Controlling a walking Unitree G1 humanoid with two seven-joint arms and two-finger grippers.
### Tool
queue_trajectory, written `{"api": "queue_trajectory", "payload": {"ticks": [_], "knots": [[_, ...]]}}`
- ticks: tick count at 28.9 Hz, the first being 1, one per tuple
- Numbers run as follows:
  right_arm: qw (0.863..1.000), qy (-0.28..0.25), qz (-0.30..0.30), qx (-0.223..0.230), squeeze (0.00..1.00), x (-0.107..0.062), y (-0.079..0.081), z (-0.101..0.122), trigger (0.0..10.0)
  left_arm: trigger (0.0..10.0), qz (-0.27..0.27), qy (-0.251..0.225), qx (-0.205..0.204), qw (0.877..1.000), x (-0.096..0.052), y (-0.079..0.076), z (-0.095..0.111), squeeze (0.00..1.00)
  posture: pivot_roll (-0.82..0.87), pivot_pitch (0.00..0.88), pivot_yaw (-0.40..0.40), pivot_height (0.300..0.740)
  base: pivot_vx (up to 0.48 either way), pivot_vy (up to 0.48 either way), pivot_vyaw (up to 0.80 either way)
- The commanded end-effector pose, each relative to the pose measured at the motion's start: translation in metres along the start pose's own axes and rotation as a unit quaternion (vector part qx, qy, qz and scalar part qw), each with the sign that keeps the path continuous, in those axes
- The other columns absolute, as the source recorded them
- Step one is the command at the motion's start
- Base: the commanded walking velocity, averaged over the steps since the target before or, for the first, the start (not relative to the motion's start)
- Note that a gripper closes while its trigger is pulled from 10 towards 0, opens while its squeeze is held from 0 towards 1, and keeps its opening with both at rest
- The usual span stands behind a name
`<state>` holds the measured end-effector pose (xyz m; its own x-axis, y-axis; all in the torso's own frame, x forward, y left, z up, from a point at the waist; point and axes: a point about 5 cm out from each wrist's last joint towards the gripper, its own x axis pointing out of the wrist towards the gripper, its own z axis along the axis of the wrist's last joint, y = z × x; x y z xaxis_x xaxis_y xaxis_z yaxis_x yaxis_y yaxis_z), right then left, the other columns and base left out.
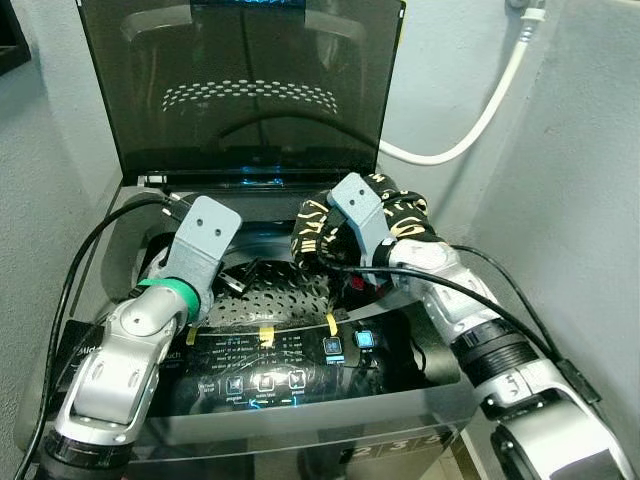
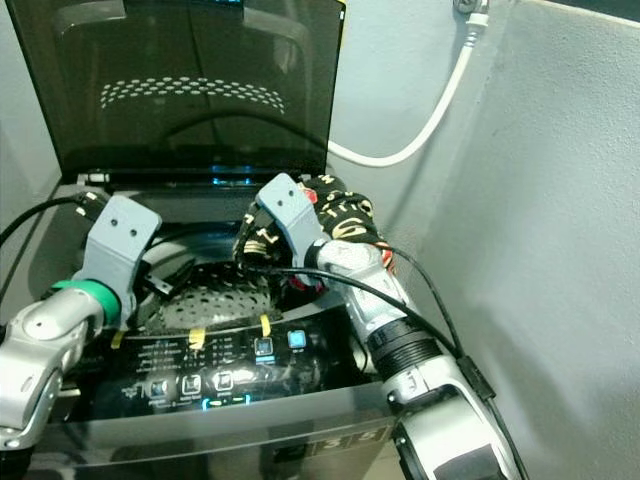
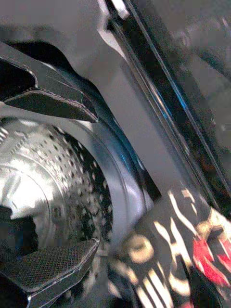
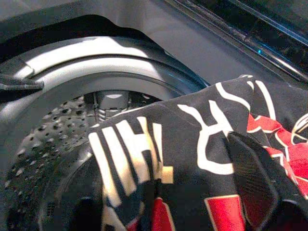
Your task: Clothes washing
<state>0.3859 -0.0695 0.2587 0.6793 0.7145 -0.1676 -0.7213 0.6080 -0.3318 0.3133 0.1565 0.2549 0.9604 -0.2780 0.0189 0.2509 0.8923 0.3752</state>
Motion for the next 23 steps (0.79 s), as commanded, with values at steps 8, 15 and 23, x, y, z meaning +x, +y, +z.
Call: {"api": "queue_trajectory", "payload": {"ticks": [8,15,23], "knots": [[0.999,-0.039,0.010,-0.016,0.00,-0.015,-0.012,0.032,10.0,10.0,-0.055,0.021,-0.013,0.998,-0.003,-0.013,-0.001,0.00,0.03,0.068,0.024,0.740,0.000,0.000,0.00],[0.993,-0.068,-0.083,-0.046,1.00,-0.038,-0.051,0.057,10.0,10.0,-0.072,0.046,-0.041,0.995,-0.008,-0.016,-0.004,0.00,0.03,0.070,0.029,0.740,0.000,0.000,0.00],[0.992,0.004,-0.109,-0.060,1.00,-0.038,-0.052,0.019,10.0,10.0,-0.048,0.084,-0.039,0.995,-0.024,-0.004,-0.019,0.00,0.04,0.065,0.023,0.740,0.000,0.000,0.00]]}}
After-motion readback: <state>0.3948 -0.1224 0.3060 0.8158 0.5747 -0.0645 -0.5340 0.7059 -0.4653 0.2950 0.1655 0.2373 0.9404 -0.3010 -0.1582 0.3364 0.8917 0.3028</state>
